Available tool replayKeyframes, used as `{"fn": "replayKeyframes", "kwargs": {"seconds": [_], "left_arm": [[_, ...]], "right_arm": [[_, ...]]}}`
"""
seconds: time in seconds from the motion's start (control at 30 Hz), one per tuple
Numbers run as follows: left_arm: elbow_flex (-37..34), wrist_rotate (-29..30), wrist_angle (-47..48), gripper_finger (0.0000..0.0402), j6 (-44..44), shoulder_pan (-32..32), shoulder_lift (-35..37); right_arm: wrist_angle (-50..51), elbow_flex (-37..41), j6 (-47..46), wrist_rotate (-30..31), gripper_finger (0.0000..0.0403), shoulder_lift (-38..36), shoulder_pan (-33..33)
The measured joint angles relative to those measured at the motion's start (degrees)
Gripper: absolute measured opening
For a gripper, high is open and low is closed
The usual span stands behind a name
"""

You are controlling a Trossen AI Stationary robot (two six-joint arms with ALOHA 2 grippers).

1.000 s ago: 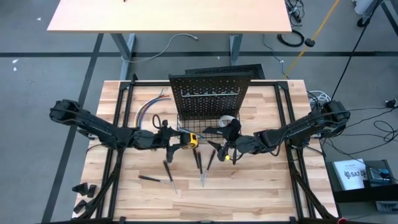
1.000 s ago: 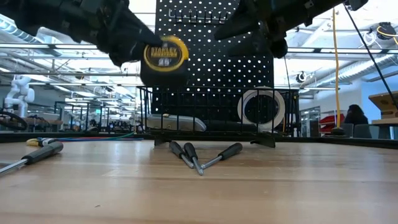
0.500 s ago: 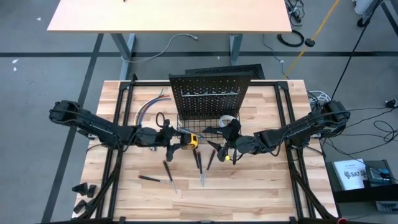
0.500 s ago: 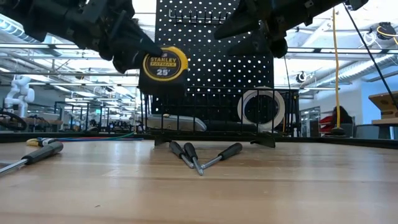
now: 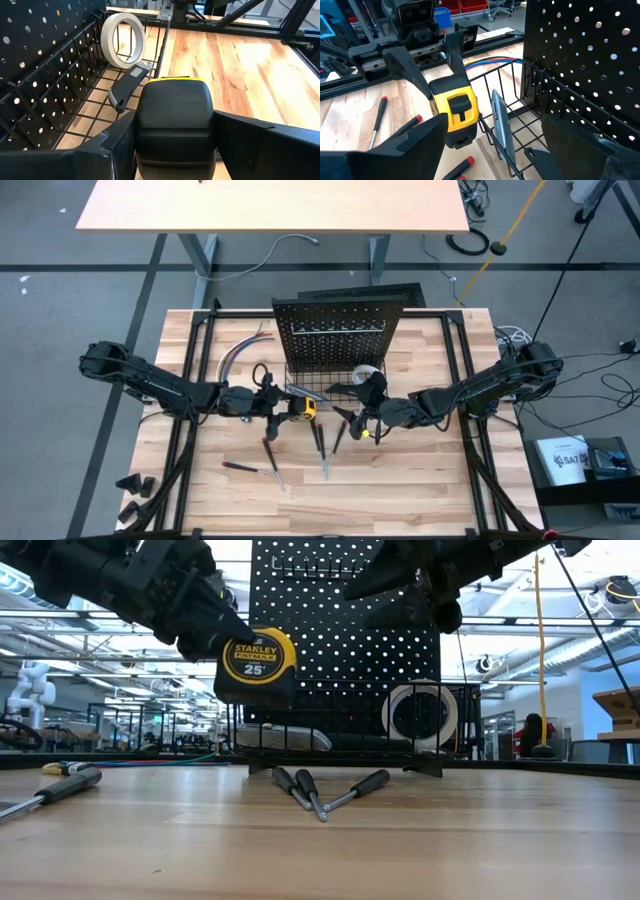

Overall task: Hang tools onto peg board
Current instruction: Hang the tape measure onto the wire basket on the pegboard

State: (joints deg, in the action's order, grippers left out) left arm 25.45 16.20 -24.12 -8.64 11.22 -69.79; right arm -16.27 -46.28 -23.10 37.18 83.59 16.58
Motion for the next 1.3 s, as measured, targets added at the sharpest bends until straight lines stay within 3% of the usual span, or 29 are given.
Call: {"fn": "replayKeyframes", "kwargs": {"seconds": [0.13,0.3,0.43,0.5,0.6,0.7,0.77,0.97,1.3], "left_arm": [[0.0,0.3,-0.4,0.0221,0.1,0.0,-1.7],[0.2,1.9,-3.3,0.0221,0.7,0.0,-5.1],[0.2,2.4,-4.7,0.0221,1.7,0.0,-5.9],[0.1,2.4,-4.4,0.0221,1.7,0.0,-5.9],[0.1,2.4,-4.1,0.0221,1.5,0.0,-5.9],[0.1,2.4,-4.0,0.0221,1.0,0.0,-5.9],[0.1,2.4,-3.9,0.0221,0.7,0.0,-5.9],[0.1,2.3,-3.2,0.0221,0.5,0.0,-5.9],[0.0,2.3,-3.0,0.0221,0.2,0.0,-5.9]], "right_arm": [[-3.5,0.0,0.4,-1.3,0.0313,1.2,0.0],[-16.5,0.0,3.9,-7.1,0.0313,6.2,0.0],[-26.4,0.0,6.3,-8.0,0.0307,10.5,0.0],[-30.4,0.0,6.6,-7.9,0.0281,12.6,-0.5],[-33.1,0.0,6.6,-7.5,0.0199,14.7,-1.5],[-33.4,0.0,6.0,-7.6,0.0074,15.8,-2.8],[-33.3,0.0,6.7,-7.6,0.002,16.3,-3.3],[-29.0,-3.6,7.2,-10.0,0.0002,17.0,-4.7],[-10.7,-17.3,9.1,-11.9,0.0,23.6,-5.9]]}}
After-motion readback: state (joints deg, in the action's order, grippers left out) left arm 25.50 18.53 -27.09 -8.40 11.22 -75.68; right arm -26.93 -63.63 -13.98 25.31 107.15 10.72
